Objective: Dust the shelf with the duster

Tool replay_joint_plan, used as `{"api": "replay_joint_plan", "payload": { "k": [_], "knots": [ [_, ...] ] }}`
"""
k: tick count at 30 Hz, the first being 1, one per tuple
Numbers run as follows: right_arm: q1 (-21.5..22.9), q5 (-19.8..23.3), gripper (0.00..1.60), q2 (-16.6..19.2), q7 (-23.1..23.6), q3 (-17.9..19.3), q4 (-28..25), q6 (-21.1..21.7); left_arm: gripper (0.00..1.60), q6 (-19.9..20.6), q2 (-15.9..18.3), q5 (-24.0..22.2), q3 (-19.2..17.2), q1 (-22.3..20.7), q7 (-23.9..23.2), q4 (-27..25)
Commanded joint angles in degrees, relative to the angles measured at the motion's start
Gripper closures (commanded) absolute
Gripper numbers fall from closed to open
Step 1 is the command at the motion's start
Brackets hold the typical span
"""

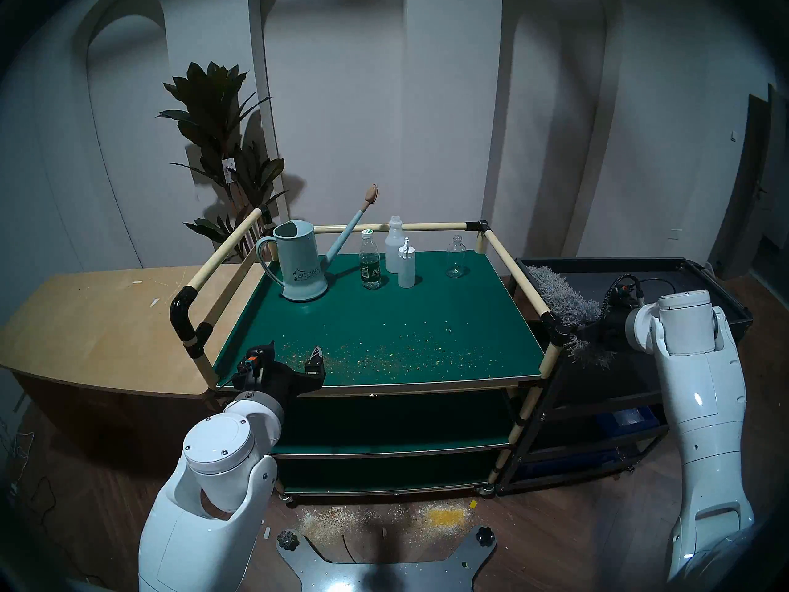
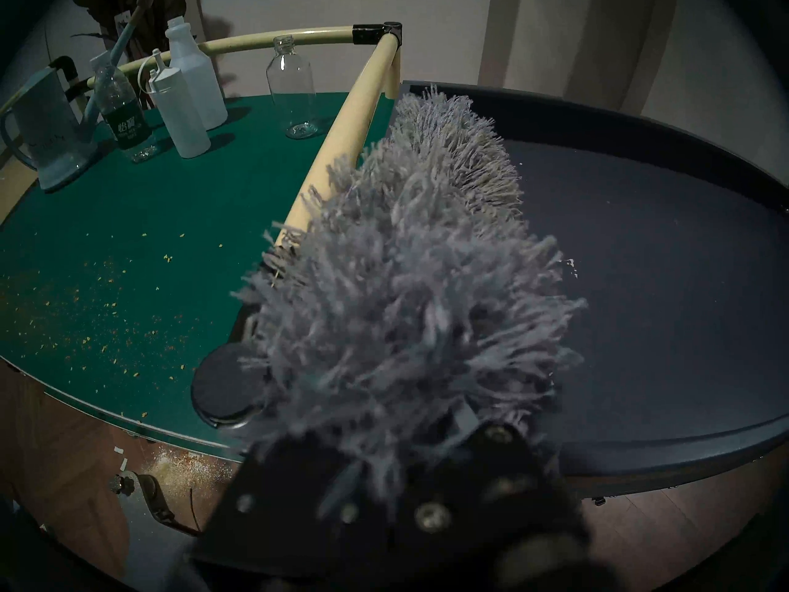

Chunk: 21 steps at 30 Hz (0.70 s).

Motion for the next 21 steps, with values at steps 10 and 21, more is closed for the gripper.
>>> {"api": "replay_joint_plan", "payload": {
  "k": [10,21],
  "knots": [
    [0.0,5.6,1.60,0.1,3.4,7.6,-11.5,-0.1,0.00,-0.4,-0.3,0.0,0.1,-2.8,-0.7,-0.5],
    [-3.8,8.9,1.60,-2.4,5.4,3.9,-17.2,-0.1,0.00,-0.1,-0.5,-0.2,-2.0,-1.3,0.2,-1.7]
  ]
}}
